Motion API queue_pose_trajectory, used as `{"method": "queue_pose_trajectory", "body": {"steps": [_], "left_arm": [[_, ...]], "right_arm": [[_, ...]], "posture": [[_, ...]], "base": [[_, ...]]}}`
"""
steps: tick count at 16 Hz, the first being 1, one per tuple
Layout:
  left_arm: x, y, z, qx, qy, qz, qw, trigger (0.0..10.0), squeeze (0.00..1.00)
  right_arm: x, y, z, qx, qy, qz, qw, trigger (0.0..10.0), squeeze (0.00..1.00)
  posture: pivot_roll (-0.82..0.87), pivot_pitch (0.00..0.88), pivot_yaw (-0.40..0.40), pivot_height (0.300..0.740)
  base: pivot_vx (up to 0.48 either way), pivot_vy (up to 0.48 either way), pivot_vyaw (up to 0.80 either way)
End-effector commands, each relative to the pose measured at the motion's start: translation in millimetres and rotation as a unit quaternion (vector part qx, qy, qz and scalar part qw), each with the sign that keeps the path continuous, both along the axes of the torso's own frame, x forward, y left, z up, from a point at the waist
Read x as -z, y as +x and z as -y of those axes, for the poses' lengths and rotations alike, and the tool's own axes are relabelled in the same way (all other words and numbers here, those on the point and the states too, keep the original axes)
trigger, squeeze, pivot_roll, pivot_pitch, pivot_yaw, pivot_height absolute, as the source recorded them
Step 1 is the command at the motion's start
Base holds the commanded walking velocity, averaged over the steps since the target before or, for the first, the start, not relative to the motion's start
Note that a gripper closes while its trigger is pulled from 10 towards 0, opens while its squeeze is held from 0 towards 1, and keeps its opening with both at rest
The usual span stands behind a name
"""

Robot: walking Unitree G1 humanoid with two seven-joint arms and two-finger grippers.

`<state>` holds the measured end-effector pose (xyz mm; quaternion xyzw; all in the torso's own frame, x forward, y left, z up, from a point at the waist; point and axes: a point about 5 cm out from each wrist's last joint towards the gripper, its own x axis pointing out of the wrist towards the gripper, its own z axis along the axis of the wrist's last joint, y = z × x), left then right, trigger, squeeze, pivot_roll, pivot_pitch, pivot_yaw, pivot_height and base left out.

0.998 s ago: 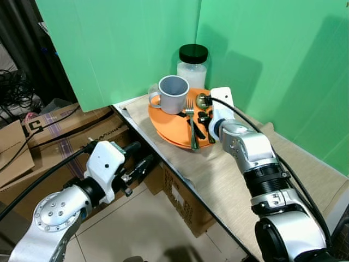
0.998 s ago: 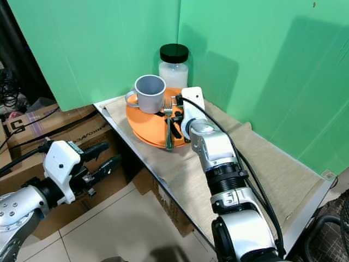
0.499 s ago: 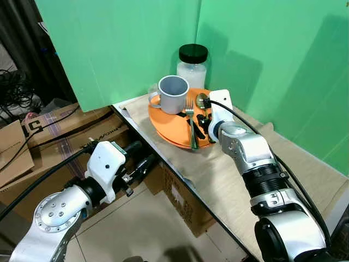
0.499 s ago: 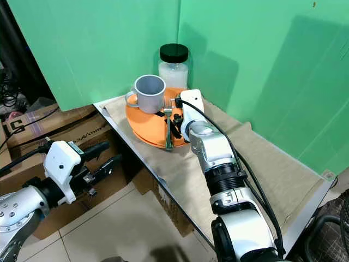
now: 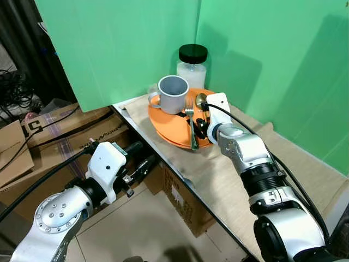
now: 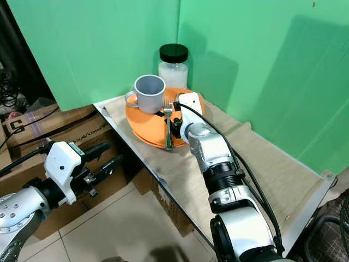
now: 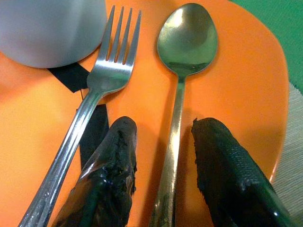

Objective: Setting the table

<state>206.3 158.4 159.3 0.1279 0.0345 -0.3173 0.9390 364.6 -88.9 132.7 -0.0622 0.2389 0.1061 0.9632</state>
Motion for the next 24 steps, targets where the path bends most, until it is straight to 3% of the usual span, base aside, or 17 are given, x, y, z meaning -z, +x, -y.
{"method": "queue_pose_trajectory", "body": {"steps": [1, 2, 3, 5, 16, 18, 20, 21, 22, 24], "left_arm": [[3.0, -0.4, -0.1, 0.0, 0.008, -0.007, 1.0, 10.0, 0.0], [2.9, -0.4, -0.1, 0.0, 0.008, -0.007, 1.0, 10.0, 0.0], [2.7, -0.3, -0.1, -0.001, 0.008, -0.007, 1.0, 10.0, 0.0], [2.2, -0.1, -0.2, -0.001, 0.008, -0.006, 1.0, 10.0, 0.0], [0.7, 0.7, 1.0, -0.001, 0.006, -0.003, 1.0, 10.0, 0.0], [0.6, 0.8, 0.7, -0.002, 0.006, -0.002, 1.0, 10.0, 0.0], [0.2, 1.7, 0.4, -0.002, 0.006, 0.001, 1.0, 10.0, 0.0], [-0.3, 2.4, 0.3, -0.004, 0.004, 0.003, 1.0, 10.0, 0.0], [-2.5, 4.7, 0.4, -0.013, -0.01, 0.011, 1.0, 10.0, 0.0], [-3.9, 7.2, 1.9, -0.022, -0.015, 0.016, 1.0, 10.0, 0.0]], "right_arm": [[-3.3, 2.0, -1.6, -0.002, -0.003, 0.004, 1.0, 4.4, 0.0], [-3.4, 2.1, -1.9, -0.002, -0.003, 0.005, 1.0, 3.6, 0.0], [-3.5, 2.3, -1.9, -0.002, -0.002, 0.005, 1.0, 1.6, 0.0], [-3.6, 2.7, -1.7, -0.003, -0.001, 0.005, 1.0, 0.0, 0.0], [-6.7, 4.8, 2.3, 0.008, 0.005, 0.008, 1.0, 0.0, 0.0], [-15.3, 6.5, 8.9, 0.022, 0.006, 0.025, 0.999, 0.0, 0.0], [-28.8, 9.3, 26.3, 0.054, 0.028, 0.056, 0.997, 0.0, 0.0], [-35.6, 10.4, 33.3, 0.065, 0.041, 0.077, 0.994, 0.4, 0.0], [-55.9, 6.7, 48.1, 0.064, 0.092, 0.148, 0.983, 10.0, 0.0], [-75.4, -10.3, 66.1, 0.042, 0.103, 0.22, 0.969, 10.0, 0.0]], "posture": [[0.06, 0.0, -0.012, 0.74], [0.06, 0.0, -0.012, 0.74], [0.06, 0.0, -0.012, 0.74], [0.06, 0.0, -0.012, 0.74], [0.05, 0.0, -0.013, 0.74], [0.05, 0.0, -0.012, 0.74], [0.04, 0.0, -0.008, 0.74], [0.04, 0.0, -0.007, 0.74], [0.03, 0.0, -0.003, 0.74], [0.02, 0.0, 0.001, 0.74]], "base": [[0.0, 0.0, 0.0], [0.0, 0.0, 0.0], [0.0, 0.0, 0.0], [0.0, 0.0, 0.0], [0.0, 0.0, 0.0], [0.0, 0.0, 0.0], [0.0, 0.0, 0.0], [0.0, 0.0, 0.0], [0.0, 0.0, 0.0], [0.0, 0.0, 0.0]]}}
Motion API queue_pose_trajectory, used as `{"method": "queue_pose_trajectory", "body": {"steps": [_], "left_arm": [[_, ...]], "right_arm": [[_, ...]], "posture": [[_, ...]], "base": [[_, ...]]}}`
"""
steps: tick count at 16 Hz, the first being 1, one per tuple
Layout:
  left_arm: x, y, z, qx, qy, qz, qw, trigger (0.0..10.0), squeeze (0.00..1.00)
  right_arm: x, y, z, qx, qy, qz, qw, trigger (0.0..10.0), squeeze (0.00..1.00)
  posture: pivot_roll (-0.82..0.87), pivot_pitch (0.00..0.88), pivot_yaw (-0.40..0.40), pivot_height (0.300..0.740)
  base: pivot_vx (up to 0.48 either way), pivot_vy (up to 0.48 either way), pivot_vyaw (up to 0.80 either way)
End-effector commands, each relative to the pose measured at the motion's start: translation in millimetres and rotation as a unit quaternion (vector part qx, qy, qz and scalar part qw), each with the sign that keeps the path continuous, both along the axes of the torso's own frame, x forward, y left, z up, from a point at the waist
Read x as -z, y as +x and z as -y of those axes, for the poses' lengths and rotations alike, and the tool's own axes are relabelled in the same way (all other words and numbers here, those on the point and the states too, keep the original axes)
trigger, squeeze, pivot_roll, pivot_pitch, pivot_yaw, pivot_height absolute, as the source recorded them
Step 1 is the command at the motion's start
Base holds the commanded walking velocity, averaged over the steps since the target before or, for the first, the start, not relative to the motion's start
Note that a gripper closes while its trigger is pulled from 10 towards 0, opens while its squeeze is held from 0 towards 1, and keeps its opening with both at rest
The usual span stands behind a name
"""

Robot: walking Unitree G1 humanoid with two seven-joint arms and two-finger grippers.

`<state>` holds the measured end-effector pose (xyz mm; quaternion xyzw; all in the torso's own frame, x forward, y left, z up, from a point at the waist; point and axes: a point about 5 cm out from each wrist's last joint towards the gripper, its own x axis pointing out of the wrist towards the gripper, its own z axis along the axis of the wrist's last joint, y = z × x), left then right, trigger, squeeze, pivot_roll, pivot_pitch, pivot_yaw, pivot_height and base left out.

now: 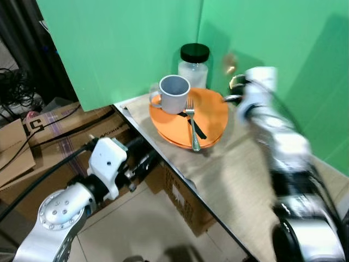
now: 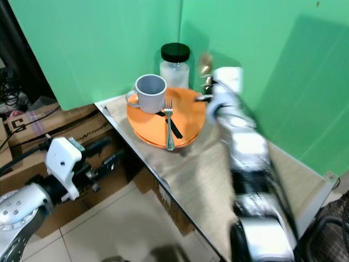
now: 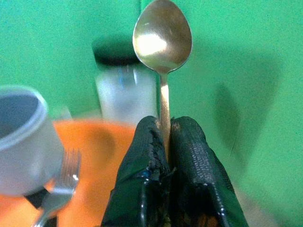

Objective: Setting the table

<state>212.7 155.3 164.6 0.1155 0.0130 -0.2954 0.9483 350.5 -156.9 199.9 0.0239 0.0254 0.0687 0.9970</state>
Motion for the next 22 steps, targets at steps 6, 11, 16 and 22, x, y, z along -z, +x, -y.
{"method": "queue_pose_trajectory", "body": {"steps": [6, 11, 16, 22], "left_arm": [[-15.7, 16.3, 5.4, -0.14, -0.063, 0.051, 0.987, 10.0, 0.0], [-14.3, 18.2, 3.2, -0.199, -0.03, 0.075, 0.977, 10.0, 0.0], [-10.2, 18.1, -1.7, -0.211, -0.039, 0.055, 0.975, 10.0, 0.0], [-9.4, 17.4, 4.9, -0.182, -0.032, 0.051, 0.981, 10.0, 0.0]], "right_arm": [[-9.9, -87.9, 16.1, -0.013, -0.013, 0.06, 0.998, 10.0, 0.0], [-4.6, -107.9, 37.6, 0.168, -0.039, 0.123, 0.977, 10.0, 0.0], [2.4, -104.9, 24.1, 0.138, 0.016, 0.092, 0.986, 10.0, 0.0], [8.8, -107.5, 7.1, 0.038, 0.058, 0.04, 0.997, 10.0, 0.0]], "posture": [[-0.03, 0.0, 0.008, 0.74], [-0.03, 0.0, 0.009, 0.74], [-0.02, 0.0, 0.005, 0.74], [-0.02, 0.0, 0.003, 0.74]], "base": [[0.0, 0.0, -0.26], [0.0, 0.0, -0.8], [0.0, 0.0, -0.8], [0.0, 0.0, -0.8]]}}
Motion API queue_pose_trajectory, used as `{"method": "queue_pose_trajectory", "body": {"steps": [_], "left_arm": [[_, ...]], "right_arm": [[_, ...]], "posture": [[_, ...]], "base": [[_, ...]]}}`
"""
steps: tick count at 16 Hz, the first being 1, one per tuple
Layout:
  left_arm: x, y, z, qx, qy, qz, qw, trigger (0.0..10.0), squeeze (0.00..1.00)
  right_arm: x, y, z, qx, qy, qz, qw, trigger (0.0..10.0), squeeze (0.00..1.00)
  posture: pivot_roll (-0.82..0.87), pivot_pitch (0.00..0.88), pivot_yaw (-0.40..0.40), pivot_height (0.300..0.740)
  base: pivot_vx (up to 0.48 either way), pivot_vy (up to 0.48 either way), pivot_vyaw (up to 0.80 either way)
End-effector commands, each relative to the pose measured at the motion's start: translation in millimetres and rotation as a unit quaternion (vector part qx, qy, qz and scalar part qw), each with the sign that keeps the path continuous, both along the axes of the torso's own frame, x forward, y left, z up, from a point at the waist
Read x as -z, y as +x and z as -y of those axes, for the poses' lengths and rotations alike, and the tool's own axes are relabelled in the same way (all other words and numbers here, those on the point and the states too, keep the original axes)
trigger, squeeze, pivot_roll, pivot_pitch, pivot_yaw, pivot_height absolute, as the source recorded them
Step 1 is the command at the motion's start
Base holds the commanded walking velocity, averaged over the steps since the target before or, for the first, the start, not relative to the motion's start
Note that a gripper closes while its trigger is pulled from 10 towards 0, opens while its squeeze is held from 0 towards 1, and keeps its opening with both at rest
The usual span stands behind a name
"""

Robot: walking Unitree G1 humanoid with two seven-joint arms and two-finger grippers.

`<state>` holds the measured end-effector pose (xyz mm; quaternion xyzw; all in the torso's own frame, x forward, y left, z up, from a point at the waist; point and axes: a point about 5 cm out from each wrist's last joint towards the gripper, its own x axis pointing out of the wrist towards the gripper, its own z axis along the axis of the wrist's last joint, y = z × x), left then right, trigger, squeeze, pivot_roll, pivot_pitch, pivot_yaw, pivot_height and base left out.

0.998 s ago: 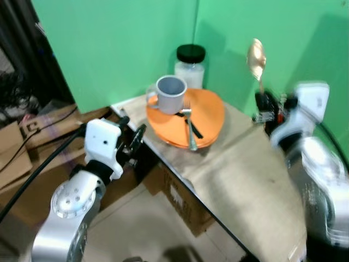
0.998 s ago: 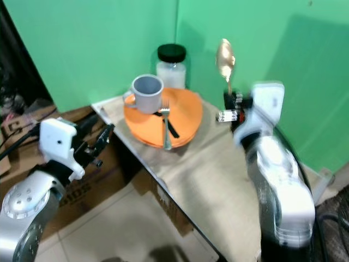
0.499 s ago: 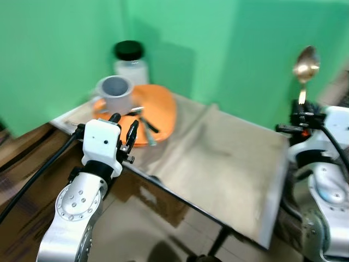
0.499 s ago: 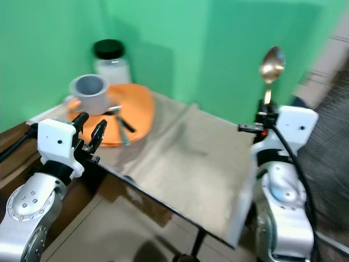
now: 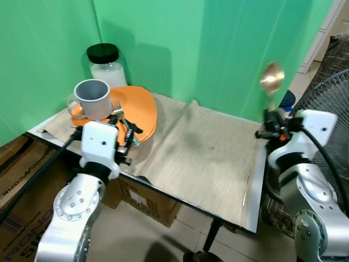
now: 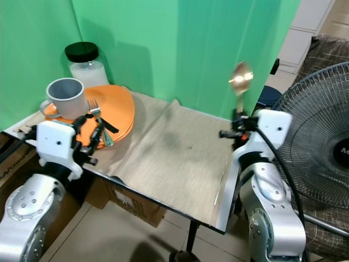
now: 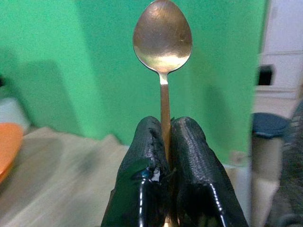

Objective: Setting the table

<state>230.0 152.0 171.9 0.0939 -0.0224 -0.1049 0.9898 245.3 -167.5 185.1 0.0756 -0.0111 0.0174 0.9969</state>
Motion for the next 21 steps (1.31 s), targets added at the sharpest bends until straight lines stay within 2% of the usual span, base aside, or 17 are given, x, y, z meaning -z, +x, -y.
{"method": "queue_pose_trajectory", "body": {"steps": [1, 3, 5, 9, 15, 21], "left_arm": [[1.0, 0.0, 0.9, 0.0, 0.0, -0.004, 1.0, 10.0, 0.0], [-3.0, 0.3, 4.9, 0.021, -0.001, -0.002, 1.0, 10.0, 0.0], [0.9, -0.8, -7.3, -0.007, 0.006, -0.008, 1.0, 10.0, 0.0], [2.4, -3.1, -7.5, 0.01, 0.009, -0.011, 1.0, 10.0, 0.0], [-2.2, 1.5, -6.1, 0.016, -0.002, -0.002, 1.0, 10.0, 0.0], [-1.9, 5.3, -9.0, 0.011, 0.006, 0.002, 1.0, 10.0, 0.0]], "right_arm": [[-8.7, -1.4, -2.5, 0.004, -0.011, 0.028, 1.0, 10.0, 0.0], [-8.8, -2.0, -5.6, -0.024, -0.011, 0.013, 1.0, 10.0, 0.0], [-5.4, -3.6, -5.4, -0.034, -0.019, 0.008, 0.999, 10.0, 0.0], [-1.5, -13.1, -12.0, -0.09, -0.039, 0.012, 0.995, 10.0, 0.0], [-4.1, -15.8, -11.7, -0.081, -0.032, 0.011, 0.996, 10.0, 0.0], [0.2, -16.1, -11.5, -0.071, -0.032, 0.003, 0.997, 10.0, 0.0]], "posture": [[-0.03, 0.0, 0.007, 0.74], [-0.02, 0.0, 0.004, 0.74], [-0.02, 0.0, 0.01, 0.74], [-0.02, 0.0, 0.006, 0.74], [-0.03, 0.0, 0.017, 0.74], [-0.03, 0.0, 0.023, 0.74]], "base": [[0.0, 0.0, -0.8], [0.0, 0.0, -0.8], [0.0, 0.0, -0.8], [0.0, 0.0, -0.8], [0.0, 0.0, -0.8], [0.0, 0.0, -0.8]]}}
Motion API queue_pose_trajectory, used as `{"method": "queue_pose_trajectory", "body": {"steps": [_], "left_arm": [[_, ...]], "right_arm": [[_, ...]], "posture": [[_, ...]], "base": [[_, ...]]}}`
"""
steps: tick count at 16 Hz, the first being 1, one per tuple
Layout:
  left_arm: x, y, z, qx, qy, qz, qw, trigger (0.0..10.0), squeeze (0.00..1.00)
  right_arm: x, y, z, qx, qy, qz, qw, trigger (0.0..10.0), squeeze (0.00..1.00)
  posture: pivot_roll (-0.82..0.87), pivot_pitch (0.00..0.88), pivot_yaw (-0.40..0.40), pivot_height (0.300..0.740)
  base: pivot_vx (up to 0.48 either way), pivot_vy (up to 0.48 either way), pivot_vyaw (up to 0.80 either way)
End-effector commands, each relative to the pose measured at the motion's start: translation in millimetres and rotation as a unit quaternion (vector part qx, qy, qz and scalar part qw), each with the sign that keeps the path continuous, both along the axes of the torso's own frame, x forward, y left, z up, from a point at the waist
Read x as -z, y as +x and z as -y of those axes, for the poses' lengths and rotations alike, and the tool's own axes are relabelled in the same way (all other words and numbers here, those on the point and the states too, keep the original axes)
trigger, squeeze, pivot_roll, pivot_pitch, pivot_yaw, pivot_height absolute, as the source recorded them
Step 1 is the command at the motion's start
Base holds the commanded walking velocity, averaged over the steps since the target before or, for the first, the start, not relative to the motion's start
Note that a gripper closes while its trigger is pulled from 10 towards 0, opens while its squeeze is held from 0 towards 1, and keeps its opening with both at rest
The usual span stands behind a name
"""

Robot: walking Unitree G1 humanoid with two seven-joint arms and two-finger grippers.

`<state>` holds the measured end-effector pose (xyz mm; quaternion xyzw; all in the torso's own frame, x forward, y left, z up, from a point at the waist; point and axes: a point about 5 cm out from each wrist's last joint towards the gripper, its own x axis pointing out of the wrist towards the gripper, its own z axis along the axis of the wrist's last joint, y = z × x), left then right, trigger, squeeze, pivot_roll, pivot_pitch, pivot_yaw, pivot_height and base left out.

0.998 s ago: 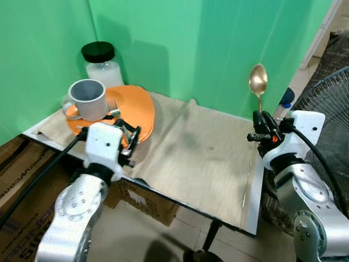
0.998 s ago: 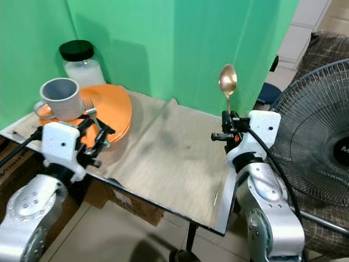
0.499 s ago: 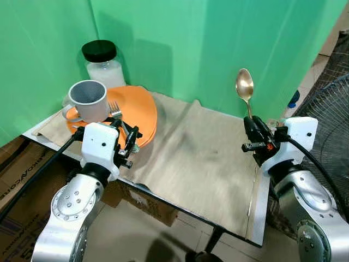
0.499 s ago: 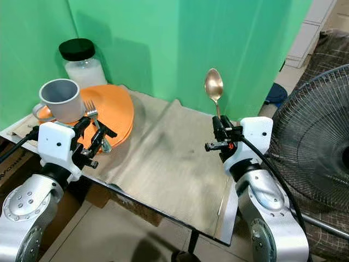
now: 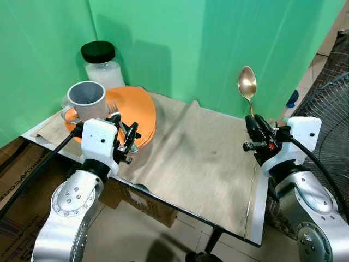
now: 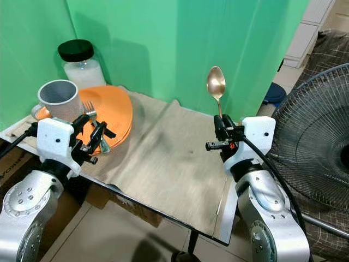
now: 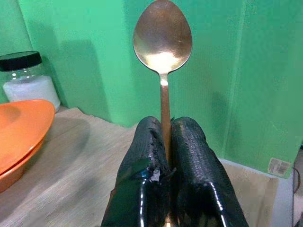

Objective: Setting the table

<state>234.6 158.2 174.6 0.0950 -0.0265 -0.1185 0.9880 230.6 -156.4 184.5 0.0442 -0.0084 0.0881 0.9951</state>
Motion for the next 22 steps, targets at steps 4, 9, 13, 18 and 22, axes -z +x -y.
{"method": "queue_pose_trajectory", "body": {"steps": [4, 9, 13, 18, 22], "left_arm": [[1.1, 0.2, -3.4, -0.006, 0.005, -0.001, 1.0, 10.0, 0.0], [2.2, -1.1, -3.5, -0.008, -0.001, -0.006, 1.0, 10.0, 0.0], [1.5, -0.5, -3.4, -0.006, 0.001, -0.005, 1.0, 10.0, 0.0], [0.9, 1.0, -3.2, -0.005, 0.006, -0.002, 1.0, 10.0, 0.0], [2.5, 2.6, -2.0, 0.0, 0.014, -0.006, 1.0, 10.0, 0.0]], "right_arm": [[-1.3, 0.0, -3.6, -0.015, -0.003, 0.003, 1.0, 10.0, 0.0], [0.9, 0.6, -6.2, -0.027, 0.002, -0.006, 1.0, 10.0, 0.0], [1.1, 1.6, -6.3, -0.03, 0.001, -0.008, 1.0, 10.0, 0.0], [0.3, 3.8, -5.6, -0.032, -0.006, -0.006, 0.999, 10.0, 0.0], [-0.1, 5.3, -1.0, -0.012, -0.007, -0.005, 1.0, 10.0, 0.0]], "posture": [[-0.02, 0.0, 0.017, 0.74], [-0.02, 0.0, 0.01, 0.74], [-0.02, 0.0, 0.011, 0.74], [-0.02, 0.0, 0.015, 0.74], [-0.02, 0.0, 0.017, 0.74]], "base": [[0.0, 0.0, -0.58], [-0.109, 0.0, 0.0], [-0.271, 0.0, 0.0], [0.0, 0.0, 0.0], [0.0, 0.0, -0.2]]}}
